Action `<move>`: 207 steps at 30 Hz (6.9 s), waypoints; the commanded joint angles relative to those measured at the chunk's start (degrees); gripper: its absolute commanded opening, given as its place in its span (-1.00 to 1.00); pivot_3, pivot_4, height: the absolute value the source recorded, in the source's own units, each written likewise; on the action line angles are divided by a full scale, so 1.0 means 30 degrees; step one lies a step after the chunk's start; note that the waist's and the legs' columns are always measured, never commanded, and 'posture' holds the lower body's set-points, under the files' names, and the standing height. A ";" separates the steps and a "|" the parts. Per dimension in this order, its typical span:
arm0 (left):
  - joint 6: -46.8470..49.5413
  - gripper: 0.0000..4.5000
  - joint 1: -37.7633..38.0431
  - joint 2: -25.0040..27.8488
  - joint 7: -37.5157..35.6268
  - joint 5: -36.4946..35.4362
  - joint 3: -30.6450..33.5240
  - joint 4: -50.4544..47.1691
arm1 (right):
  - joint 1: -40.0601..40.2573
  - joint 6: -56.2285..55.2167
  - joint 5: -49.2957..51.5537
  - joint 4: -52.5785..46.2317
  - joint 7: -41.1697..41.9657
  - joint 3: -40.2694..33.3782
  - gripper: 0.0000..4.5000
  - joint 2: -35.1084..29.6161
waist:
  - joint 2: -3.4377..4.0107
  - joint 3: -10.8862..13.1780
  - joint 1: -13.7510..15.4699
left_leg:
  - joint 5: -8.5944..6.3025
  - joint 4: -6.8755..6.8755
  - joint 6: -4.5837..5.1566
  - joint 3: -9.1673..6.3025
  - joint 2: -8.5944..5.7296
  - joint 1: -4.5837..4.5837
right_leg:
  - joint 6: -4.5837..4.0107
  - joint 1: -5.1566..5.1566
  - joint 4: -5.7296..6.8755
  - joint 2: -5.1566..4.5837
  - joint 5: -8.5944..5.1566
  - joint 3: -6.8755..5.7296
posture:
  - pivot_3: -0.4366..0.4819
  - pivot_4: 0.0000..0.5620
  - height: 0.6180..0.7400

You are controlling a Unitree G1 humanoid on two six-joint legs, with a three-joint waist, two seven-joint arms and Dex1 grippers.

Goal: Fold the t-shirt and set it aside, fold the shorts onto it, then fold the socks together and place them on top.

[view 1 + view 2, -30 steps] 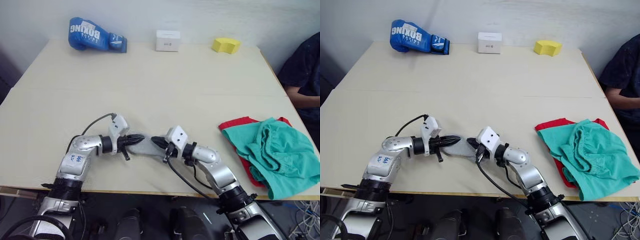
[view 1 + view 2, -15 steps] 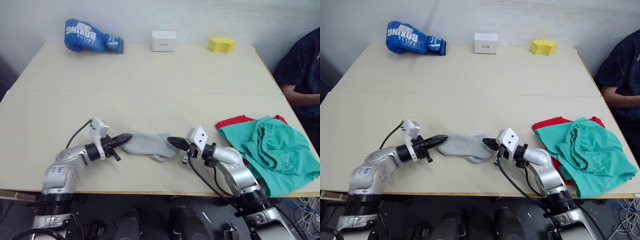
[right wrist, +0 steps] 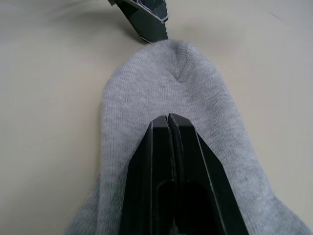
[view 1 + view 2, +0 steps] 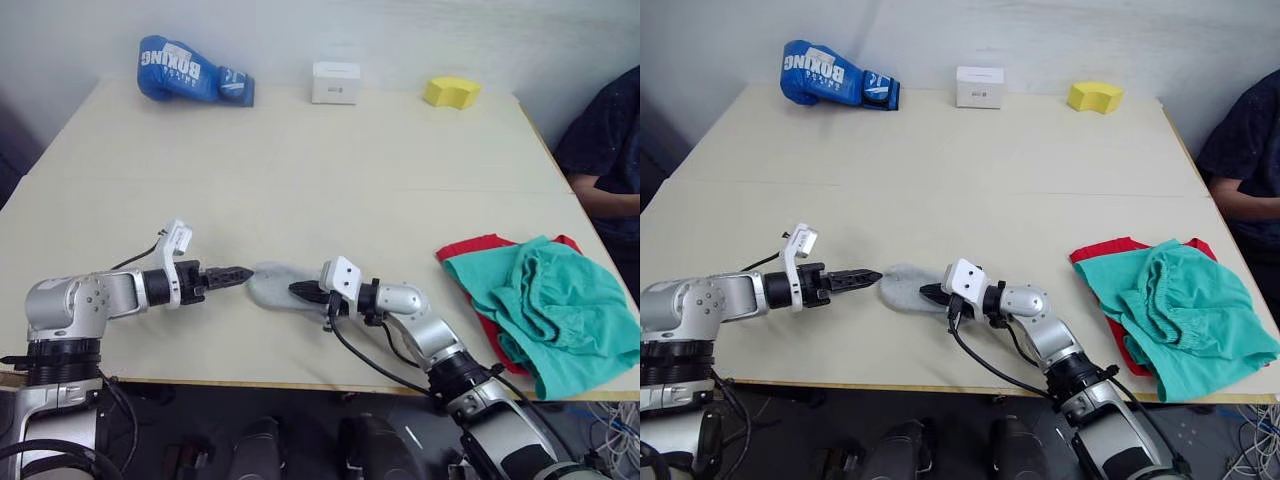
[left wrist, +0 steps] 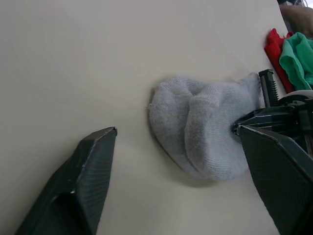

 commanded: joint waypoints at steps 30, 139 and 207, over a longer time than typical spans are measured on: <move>0.0888 -0.99 -0.3560 -0.0682 -0.2224 0.0108 -0.3937 -0.3299 | 0.2025 0.2159 -0.0312 -0.0897 0.0404 -0.0451 -1.00 -0.0492 | -0.0013 -0.0037 -0.0008 | -0.0022 -0.0009 -0.0045 -0.0028 0.0002 0.0018 | -0.0001 0.0050 -0.0052 0.0005 0.0000 -0.0020 | -0.05 -0.47 1.00; -1.8590 -1.00 -0.0269 -0.6272 -0.5535 1.0644 -0.8938 0.2975 | 0.5441 2.0254 3.6130 -0.8407 -2.8196 -0.6473 0.98 -0.2068 | 0.0089 -0.0092 -0.0056 | -0.0064 -0.0056 0.0358 -0.0106 0.0040 -0.0001 | 0.0087 0.0237 -0.0424 0.0013 0.0113 -0.0111 | -0.05 -0.47 1.00; -1.2597 1.00 -0.0615 -0.0511 -0.9464 0.2692 -0.4398 -0.5431 | 1.5436 2.6348 3.0541 0.0358 -1.4872 -2.5246 0.59 -1.6101 | 0.0259 -0.0028 0.0583 | -0.0034 -0.0055 0.0490 0.0023 -0.0070 -0.0352 | 0.0271 -0.0078 -0.0579 0.0036 0.0215 0.0027 | -0.05 -0.47 1.00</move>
